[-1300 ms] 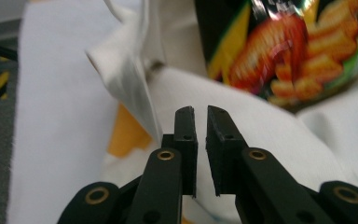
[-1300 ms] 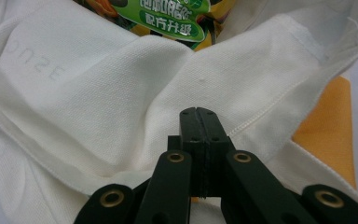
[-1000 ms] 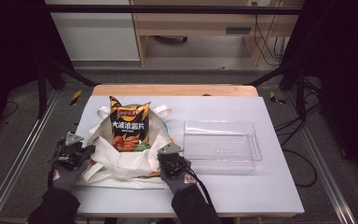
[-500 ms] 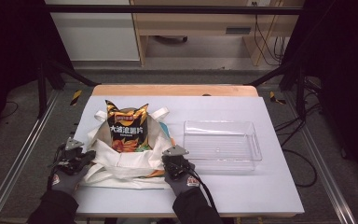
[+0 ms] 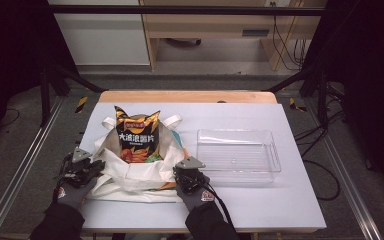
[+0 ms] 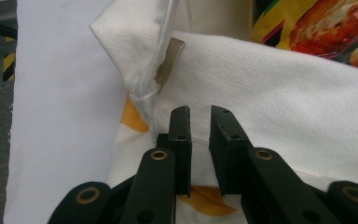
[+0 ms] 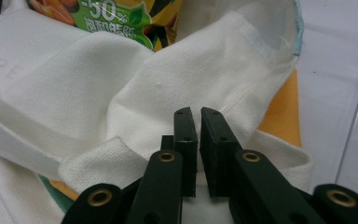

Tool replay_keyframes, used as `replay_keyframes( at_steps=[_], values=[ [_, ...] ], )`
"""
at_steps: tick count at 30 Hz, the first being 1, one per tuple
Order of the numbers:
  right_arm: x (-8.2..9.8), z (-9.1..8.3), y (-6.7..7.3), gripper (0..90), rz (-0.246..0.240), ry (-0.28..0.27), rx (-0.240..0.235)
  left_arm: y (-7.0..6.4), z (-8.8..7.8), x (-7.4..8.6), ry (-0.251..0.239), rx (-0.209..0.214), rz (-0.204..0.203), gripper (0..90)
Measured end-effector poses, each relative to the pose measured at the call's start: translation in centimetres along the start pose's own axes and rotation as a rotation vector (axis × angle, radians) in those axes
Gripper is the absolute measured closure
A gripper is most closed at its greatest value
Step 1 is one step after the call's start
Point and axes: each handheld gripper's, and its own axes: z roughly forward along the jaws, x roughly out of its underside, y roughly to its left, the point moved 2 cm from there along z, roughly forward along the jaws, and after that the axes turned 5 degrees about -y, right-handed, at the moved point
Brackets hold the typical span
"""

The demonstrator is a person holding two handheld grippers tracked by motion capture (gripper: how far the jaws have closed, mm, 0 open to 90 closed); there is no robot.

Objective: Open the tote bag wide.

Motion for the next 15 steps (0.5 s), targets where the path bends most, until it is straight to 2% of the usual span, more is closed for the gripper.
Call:
replay_keyframes(
  at_steps=[4,7,8,15],
  values=[
    [-0.3,-0.6,0.1,82.5,-0.034,-0.044,0.005,-0.2,-1.0,-0.6,-0.042,0.014,-0.022,74.0],
    [-0.7,-1.3,0.1,80.7,-0.021,-0.074,-0.009,-0.4,-2.0,-1.0,-0.079,0.029,-0.035,71.7],
    [-0.8,-1.5,0.1,79.6,-0.019,-0.083,-0.013,-0.5,-2.3,-1.2,-0.104,0.037,-0.048,70.9],
    [-2.0,-2.5,0.3,69.1,-0.005,-0.13,-0.053,-1.1,-3.7,-2.4,-0.172,0.069,-0.061,63.3]
  ],
)
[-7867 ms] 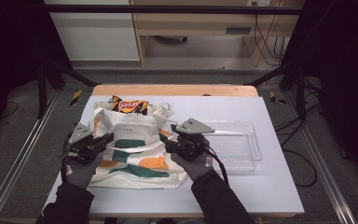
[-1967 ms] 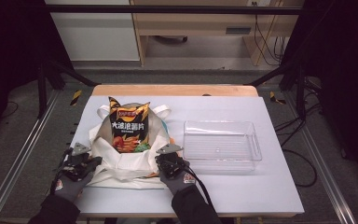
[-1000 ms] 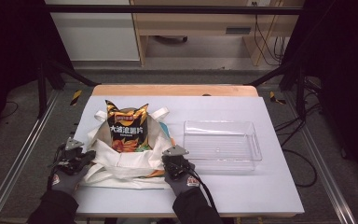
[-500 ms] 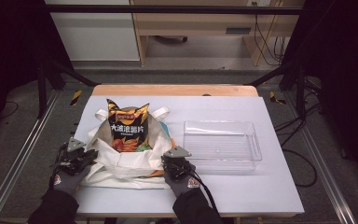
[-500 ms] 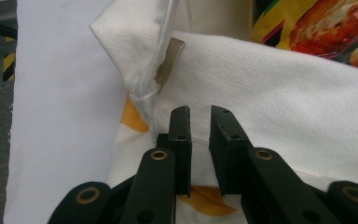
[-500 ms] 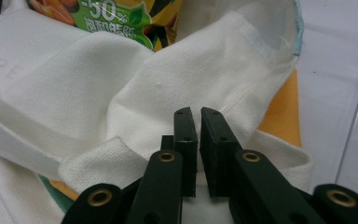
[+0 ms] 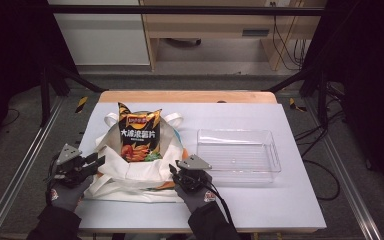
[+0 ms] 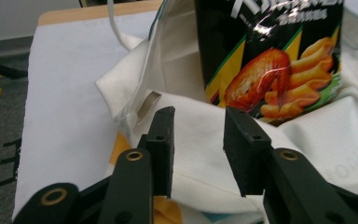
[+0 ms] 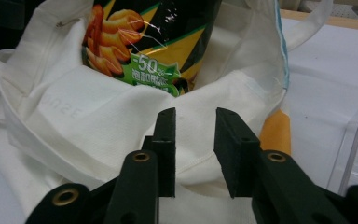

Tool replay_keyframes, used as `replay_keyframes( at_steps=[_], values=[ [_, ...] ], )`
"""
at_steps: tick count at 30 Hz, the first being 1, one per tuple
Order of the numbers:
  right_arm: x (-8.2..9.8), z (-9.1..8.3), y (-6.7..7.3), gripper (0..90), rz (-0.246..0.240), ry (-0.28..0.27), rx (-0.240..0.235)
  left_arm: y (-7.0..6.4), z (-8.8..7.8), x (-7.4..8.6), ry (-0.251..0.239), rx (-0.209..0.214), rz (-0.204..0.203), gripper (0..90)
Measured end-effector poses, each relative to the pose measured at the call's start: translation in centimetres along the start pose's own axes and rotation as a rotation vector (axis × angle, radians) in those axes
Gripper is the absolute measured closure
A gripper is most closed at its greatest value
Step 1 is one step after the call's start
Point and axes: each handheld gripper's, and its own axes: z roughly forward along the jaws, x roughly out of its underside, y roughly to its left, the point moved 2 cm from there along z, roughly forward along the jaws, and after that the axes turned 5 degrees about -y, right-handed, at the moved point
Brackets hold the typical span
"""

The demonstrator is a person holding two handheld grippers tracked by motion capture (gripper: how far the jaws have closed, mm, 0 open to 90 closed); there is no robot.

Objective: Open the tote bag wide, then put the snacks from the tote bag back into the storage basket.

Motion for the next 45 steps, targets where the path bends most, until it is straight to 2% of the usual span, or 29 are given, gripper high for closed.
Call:
replay_keyframes(
  at_steps=[7,14,19,30,45],
  values=[
    [-1.3,-0.7,0.6,57.4,0.016,-0.035,-0.042,-0.7,-0.9,-1.2,-0.059,0.015,-0.012,55.0],
    [-2.8,-1.0,1.1,53.0,0.019,-0.072,-0.063,-1.0,-1.5,-2.3,-0.098,0.02,-0.02,50.0],
    [-4.0,-1.2,1.0,50.7,0.016,-0.101,-0.05,-1.0,-1.6,-2.8,-0.112,0.019,-0.022,47.7],
    [-6.4,-0.7,0.1,46.4,0.044,-0.136,-0.028,-1.3,-1.4,-3.7,-0.124,0.02,-0.024,44.8],
    [-9.3,0.9,-0.6,43.1,0.078,-0.151,0.011,-2.1,0.2,-6.8,-0.176,0.017,-0.044,44.3]
  ],
)
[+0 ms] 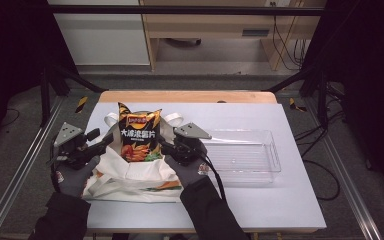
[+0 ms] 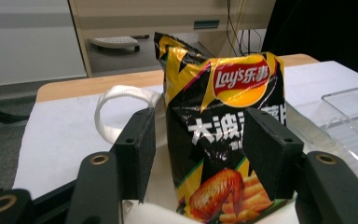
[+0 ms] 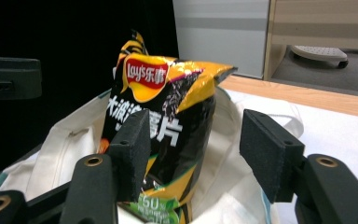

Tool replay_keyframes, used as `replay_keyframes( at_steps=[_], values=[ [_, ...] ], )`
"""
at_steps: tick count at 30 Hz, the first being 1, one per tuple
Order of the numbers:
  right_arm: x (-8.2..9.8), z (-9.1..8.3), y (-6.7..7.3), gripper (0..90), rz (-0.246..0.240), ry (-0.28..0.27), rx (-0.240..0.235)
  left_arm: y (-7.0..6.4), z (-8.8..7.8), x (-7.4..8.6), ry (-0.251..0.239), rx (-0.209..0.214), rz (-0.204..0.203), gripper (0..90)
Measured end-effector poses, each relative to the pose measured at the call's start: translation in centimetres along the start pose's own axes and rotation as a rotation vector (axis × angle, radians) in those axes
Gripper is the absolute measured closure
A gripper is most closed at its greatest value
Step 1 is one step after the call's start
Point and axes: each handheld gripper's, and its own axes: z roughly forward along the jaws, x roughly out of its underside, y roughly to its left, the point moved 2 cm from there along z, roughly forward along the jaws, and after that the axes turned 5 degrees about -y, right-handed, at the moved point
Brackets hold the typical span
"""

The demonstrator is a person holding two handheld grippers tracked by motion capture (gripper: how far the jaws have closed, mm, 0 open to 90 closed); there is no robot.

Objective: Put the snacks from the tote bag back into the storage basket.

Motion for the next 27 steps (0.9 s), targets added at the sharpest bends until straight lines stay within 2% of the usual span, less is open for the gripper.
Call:
replay_keyframes(
  at_steps=[5,16,21,27],
  values=[
    [-1.1,0.7,0.0,42.2,0.011,-0.013,0.008,0.0,0.5,0.0,-0.011,0.005,-0.02,44.7],
    [-2.7,2.7,-0.3,41.6,0.023,-0.022,0.033,0.3,0.9,1.2,0.023,0.005,0.006,45.2],
    [-3.3,3.8,-0.5,41.6,0.026,-0.018,0.044,0.4,1.0,1.6,0.035,0.003,0.01,45.8],
    [-3.6,5.7,-0.9,42.6,0.042,0.014,0.064,0.8,0.9,1.8,0.041,-0.004,0.003,46.7]
  ],
)
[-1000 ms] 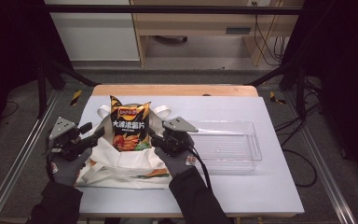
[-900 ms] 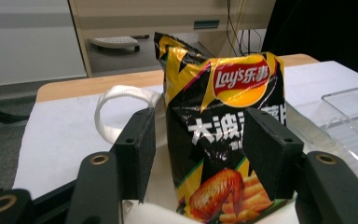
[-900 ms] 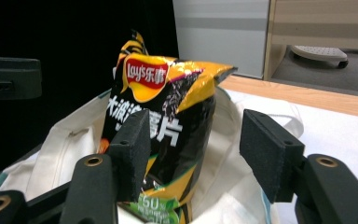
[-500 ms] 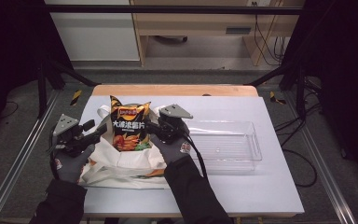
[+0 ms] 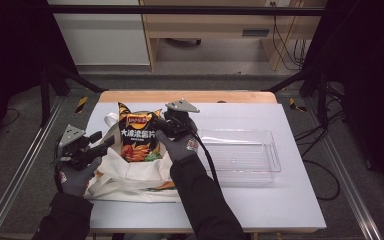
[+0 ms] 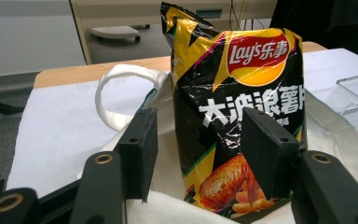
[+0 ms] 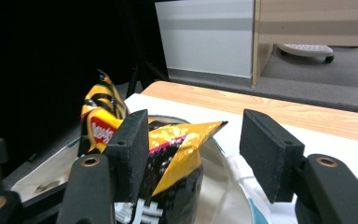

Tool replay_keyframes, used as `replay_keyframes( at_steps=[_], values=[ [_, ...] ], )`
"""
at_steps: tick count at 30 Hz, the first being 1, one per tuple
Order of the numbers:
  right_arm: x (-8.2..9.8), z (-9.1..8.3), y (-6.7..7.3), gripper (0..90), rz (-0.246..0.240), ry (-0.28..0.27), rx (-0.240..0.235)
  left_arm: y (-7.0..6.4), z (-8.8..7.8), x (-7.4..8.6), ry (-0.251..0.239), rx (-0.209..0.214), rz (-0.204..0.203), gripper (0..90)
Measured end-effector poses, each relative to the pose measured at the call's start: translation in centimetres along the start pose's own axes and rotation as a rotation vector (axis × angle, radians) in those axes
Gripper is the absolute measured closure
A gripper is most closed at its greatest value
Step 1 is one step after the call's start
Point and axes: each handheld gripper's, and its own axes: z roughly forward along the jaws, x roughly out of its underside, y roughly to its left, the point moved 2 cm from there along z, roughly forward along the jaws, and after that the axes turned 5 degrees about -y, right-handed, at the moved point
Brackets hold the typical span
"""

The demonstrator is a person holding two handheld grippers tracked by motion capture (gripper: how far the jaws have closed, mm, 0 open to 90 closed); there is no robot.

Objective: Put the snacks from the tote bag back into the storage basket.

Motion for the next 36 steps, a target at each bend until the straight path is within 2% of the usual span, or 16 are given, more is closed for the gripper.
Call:
replay_keyframes(
  at_steps=[5,13,17,22,28,31,36],
  values=[
    [-0.2,1.9,0.0,43.8,0.012,0.021,0.012,0.2,0.0,0.1,0.007,-0.006,0.0,47.0],
    [-0.3,4.5,0.0,43.8,0.03,0.049,0.058,0.5,-0.1,0.2,0.008,-0.015,-0.004,47.3],
    [0.2,5.0,0.0,44.7,0.045,0.088,0.05,0.8,-0.3,0.2,0.001,-0.02,-0.016,47.4],
    [0.8,4.8,0.3,50.0,0.054,0.117,0.023,1.0,-0.4,0.1,-0.005,-0.024,-0.024,47.4],
    [1.0,4.2,0.7,64.6,0.068,0.146,-0.015,1.1,-0.7,-0.1,-0.018,-0.024,-0.031,47.4],
    [1.0,3.6,1.0,74.0,0.052,0.152,-0.033,1.2,-0.9,-0.3,-0.029,-0.024,-0.038,47.4],
    [1.2,2.3,1.8,81.1,0.021,0.123,-0.067,1.1,-1.4,-0.8,-0.054,-0.014,-0.05,47.0]
  ],
)
